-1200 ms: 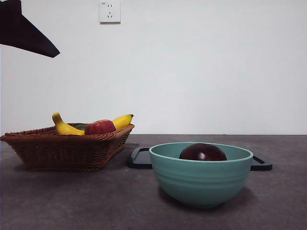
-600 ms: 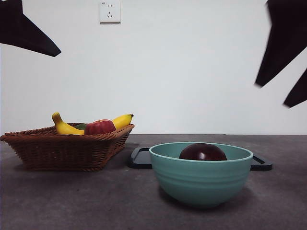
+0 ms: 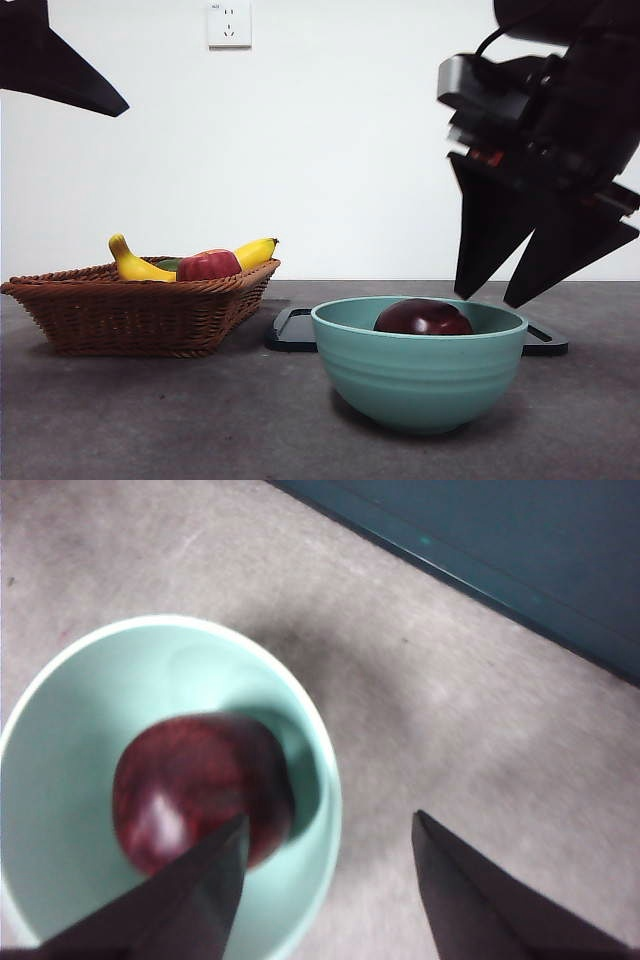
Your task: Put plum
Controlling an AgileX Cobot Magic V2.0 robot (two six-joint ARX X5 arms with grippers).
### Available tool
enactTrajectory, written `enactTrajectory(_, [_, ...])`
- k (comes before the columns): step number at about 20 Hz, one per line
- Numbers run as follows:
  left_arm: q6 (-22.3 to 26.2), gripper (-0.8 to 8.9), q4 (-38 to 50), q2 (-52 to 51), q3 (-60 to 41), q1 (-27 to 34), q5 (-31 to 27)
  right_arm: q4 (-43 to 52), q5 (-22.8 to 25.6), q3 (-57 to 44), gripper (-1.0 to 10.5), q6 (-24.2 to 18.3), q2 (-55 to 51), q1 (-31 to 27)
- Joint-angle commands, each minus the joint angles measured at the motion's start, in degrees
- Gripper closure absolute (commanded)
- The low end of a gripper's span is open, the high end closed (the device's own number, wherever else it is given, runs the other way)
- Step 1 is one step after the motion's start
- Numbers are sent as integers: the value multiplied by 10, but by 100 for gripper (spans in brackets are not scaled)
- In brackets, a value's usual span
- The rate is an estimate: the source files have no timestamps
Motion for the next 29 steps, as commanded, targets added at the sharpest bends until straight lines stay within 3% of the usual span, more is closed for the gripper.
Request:
enactTrajectory(1, [2,411,5,2,5,-5,2,14,11,3,742,8,23,10])
enactTrajectory(5, [3,411,5,2,5,-5,2,25,11,3,767,8,52,12])
enactTrajectory(10, [3,411,5,2,5,-5,2,40,10,3,939,8,57,12])
enactTrajectory(20, [3,410,7,2,5,-5,2,1,7,87,939,19,49,2])
enactTrajectory(29, [3,410,7,2,5,-5,2,2,21,235,940,12,110,-99])
